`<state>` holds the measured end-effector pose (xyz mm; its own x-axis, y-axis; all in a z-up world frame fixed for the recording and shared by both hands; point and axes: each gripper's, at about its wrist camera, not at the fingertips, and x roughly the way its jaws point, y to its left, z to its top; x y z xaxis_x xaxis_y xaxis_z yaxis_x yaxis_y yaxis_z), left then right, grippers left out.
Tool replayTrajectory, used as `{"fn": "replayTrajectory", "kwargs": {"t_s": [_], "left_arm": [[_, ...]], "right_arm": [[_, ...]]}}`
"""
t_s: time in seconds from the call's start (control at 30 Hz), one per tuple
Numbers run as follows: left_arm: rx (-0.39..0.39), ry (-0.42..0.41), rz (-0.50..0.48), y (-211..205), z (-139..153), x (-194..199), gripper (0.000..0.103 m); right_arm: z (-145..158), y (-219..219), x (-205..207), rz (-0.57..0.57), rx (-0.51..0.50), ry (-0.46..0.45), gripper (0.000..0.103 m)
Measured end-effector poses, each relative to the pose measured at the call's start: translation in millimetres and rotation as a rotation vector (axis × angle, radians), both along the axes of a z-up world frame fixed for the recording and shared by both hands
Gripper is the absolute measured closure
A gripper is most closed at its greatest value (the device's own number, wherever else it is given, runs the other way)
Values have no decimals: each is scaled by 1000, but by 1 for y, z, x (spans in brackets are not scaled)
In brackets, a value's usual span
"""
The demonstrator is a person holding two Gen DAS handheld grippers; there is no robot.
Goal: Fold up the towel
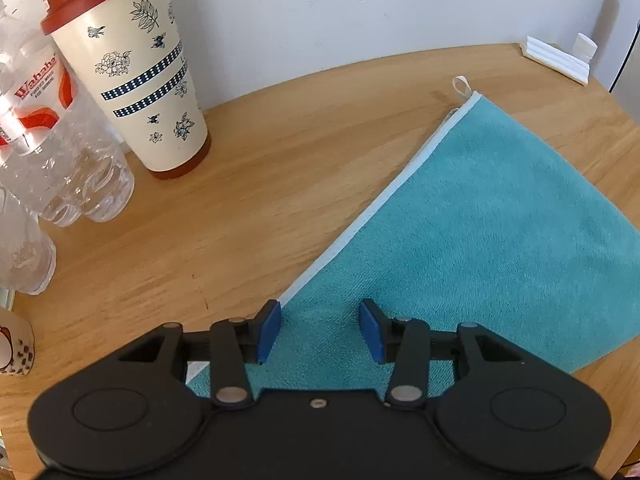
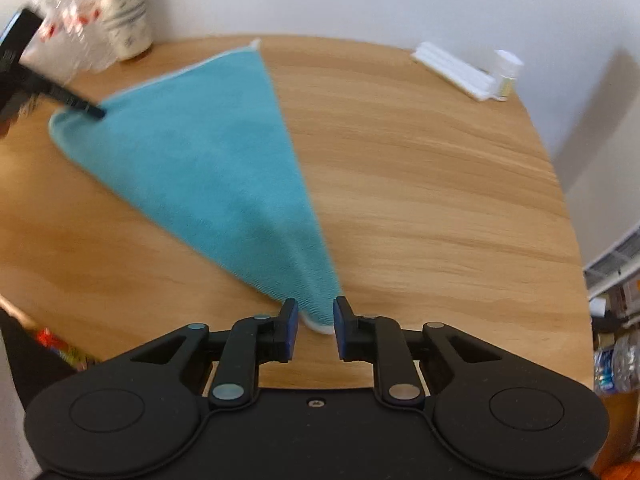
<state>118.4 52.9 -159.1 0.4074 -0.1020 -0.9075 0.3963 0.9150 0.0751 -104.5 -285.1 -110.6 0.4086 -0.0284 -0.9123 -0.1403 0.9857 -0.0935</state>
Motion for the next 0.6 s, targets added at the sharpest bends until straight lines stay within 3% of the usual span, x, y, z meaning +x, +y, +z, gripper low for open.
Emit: {"fn": "replayTrajectory", "kwargs": {"t_s": [0.13,0.3,0.6], "left_arm": [[11,-1,-12,-1,-1,1,52],[13,6,-9,2,-1,3,48],[28,4,-2,-1,0,1,48]], "right_arm": [[-10,-2,3,5,-34,15,81],[-12,-9,7,46,-68,23,96],[-15,-3,27,215,-328,-23,97]]}}
